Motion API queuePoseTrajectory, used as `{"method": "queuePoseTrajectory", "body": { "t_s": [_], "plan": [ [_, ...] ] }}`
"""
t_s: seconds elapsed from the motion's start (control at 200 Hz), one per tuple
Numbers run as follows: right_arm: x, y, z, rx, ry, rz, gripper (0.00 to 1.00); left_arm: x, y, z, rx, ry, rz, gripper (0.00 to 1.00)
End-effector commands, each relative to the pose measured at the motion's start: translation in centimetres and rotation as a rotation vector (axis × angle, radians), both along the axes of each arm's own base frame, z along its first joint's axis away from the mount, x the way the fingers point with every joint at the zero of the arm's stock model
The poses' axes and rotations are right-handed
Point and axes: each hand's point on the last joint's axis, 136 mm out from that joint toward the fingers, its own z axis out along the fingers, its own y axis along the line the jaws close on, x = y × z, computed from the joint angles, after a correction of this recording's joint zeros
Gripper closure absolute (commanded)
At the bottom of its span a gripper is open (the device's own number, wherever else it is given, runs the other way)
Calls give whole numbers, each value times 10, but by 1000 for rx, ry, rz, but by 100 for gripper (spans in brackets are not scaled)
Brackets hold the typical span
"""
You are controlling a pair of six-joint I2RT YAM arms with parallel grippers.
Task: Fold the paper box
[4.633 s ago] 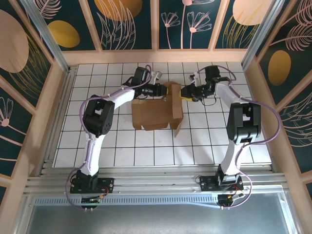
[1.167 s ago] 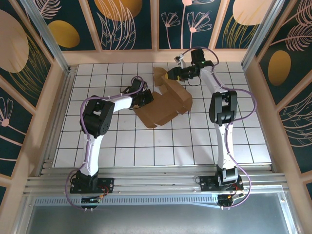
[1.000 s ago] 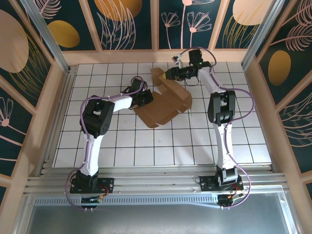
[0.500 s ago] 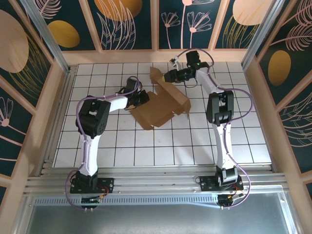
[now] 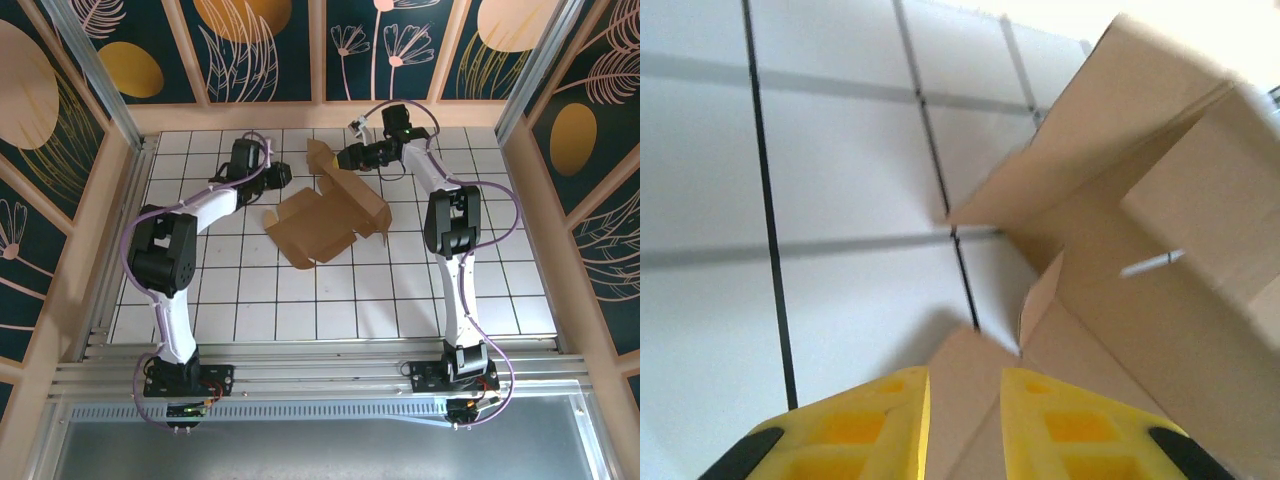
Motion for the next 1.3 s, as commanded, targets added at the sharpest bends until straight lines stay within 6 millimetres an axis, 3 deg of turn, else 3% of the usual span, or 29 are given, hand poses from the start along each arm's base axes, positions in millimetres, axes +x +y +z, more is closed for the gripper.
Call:
{"method": "queuePoseTrajectory", "body": {
  "t_s": [0.0,0.12,0.18,0.245,0.34,0.435,0.44,0.561,0.601,0.656,1.031,1.296],
  "plan": [
    [-10,-5,8,-48,-2,-7,56,10,-21,41,183,-330,-268,71],
    [-11,-6,9,-50,-2,-9,55,15,-27,44,310,-543,-378,66],
    [-13,-5,10,-49,1,-6,55,17,-33,36,364,-606,-452,63],
    [-14,-5,10,-51,2,-4,55,5,-44,25,423,-708,-615,63],
    [-15,-5,10,-47,12,-3,55,6,-45,17,481,-790,-668,63],
    [-17,-3,11,-34,24,4,54,20,-44,-11,511,-718,-726,63],
    [-17,-3,11,-34,24,4,54,22,-46,-5,509,-729,-726,63],
    [-18,-3,12,-32,31,8,53,42,-51,-15,495,-720,-729,63],
    [-19,-3,13,-32,31,9,53,47,-52,-14,486,-737,-712,52],
    [-20,-3,14,-30,34,10,53,53,-54,-15,475,-761,-698,46],
    [-20,-3,16,-27,30,12,53,58,-82,-30,255,-686,-796,40],
    [-19,-2,16,-28,26,13,53,60,-77,-45,260,-500,-790,41]
  ]
}}
